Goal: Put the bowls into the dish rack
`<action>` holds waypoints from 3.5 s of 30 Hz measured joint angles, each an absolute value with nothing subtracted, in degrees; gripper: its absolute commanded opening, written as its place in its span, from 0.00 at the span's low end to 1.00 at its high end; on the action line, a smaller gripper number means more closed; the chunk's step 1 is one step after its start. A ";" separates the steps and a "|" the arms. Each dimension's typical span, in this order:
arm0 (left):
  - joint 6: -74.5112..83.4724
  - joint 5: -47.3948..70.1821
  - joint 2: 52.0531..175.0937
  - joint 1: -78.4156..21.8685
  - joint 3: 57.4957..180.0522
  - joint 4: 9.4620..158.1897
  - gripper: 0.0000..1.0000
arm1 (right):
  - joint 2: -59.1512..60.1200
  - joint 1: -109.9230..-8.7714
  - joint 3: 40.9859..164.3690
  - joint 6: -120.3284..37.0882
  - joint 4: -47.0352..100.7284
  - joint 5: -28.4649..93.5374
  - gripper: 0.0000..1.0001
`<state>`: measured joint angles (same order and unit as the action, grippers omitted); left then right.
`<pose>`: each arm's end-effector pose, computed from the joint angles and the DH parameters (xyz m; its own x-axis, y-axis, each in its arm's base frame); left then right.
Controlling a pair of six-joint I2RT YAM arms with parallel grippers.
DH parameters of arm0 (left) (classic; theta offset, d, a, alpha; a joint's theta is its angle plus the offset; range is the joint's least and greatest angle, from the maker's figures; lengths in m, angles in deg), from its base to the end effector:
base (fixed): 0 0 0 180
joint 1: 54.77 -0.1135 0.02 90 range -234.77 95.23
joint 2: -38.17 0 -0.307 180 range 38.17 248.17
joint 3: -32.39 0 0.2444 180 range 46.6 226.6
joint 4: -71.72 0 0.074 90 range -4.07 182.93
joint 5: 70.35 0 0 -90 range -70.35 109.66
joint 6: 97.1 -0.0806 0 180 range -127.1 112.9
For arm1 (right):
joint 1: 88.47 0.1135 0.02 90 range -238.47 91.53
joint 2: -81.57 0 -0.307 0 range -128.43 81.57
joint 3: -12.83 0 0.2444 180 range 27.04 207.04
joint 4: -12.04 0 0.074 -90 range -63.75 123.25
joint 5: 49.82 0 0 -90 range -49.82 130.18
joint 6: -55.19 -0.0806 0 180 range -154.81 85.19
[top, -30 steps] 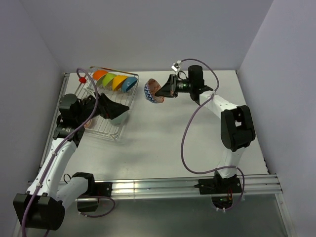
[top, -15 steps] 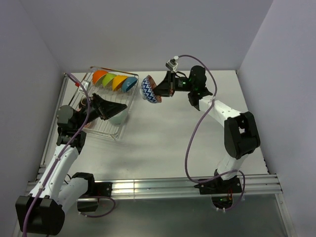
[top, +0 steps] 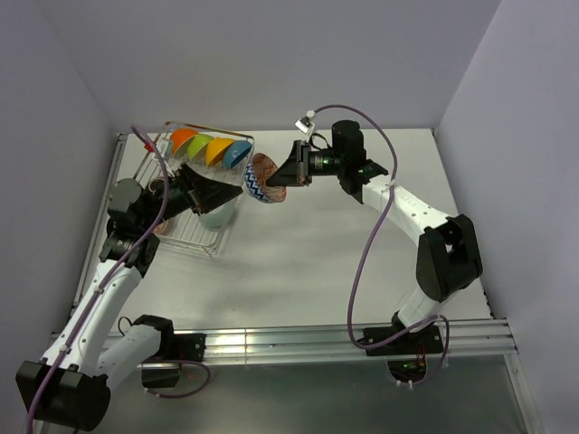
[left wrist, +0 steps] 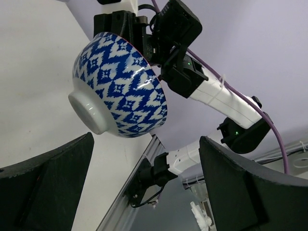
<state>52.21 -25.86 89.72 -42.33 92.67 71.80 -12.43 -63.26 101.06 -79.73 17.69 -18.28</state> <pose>0.1826 -0.0992 0.4106 -0.6471 -0.4744 -0.5969 0.5549 0.2439 -0.7954 0.3312 0.2319 0.3722 -0.8179 0.0232 -0.5749 -0.5665 0.1427 0.8116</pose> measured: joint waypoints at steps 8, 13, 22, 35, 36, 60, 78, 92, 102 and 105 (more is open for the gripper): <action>49.43 -20.29 92.65 -40.66 94.55 80.30 0.99 | -12.43 -62.80 101.35 -76.72 21.69 -15.87 0.00; 49.15 -18.50 93.32 -38.70 94.72 81.77 0.99 | -12.43 -62.50 101.54 -75.54 23.03 -14.94 0.00; 49.52 -17.45 94.66 -36.66 95.60 81.94 0.99 | -12.54 -60.88 102.13 -73.79 25.17 -12.95 0.00; 50.88 -15.79 96.75 -35.55 95.62 82.01 0.69 | -13.17 -60.42 103.40 -71.91 28.10 -10.15 0.00; 50.94 -15.70 96.84 -35.55 95.64 81.94 0.60 | -13.20 -60.44 103.53 -71.75 28.38 -9.89 0.00; 48.34 -11.90 95.12 -46.74 96.52 92.61 0.00 | -15.05 -60.84 110.07 -69.42 35.64 -8.03 0.90; 18.24 18.20 103.90 -50.98 113.80 129.04 0.00 | -14.94 -63.72 110.83 -65.31 41.39 -6.37 0.91; 3.01 23.47 113.02 -46.98 113.32 133.76 0.00 | -14.94 -63.72 110.92 -64.26 42.81 -6.32 0.92; -5.38 26.31 119.60 -46.41 113.50 132.91 0.00 | -14.94 -63.72 111.03 -63.41 44.03 -6.39 0.92; -6.96 27.16 120.03 -46.30 113.48 132.01 0.00 | -14.94 -63.72 111.03 -63.23 44.36 -6.39 0.92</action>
<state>-6.96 27.16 120.03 -46.30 113.48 132.01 -14.94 -63.72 111.03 -63.23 44.36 -6.39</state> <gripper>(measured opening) 0.705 0.918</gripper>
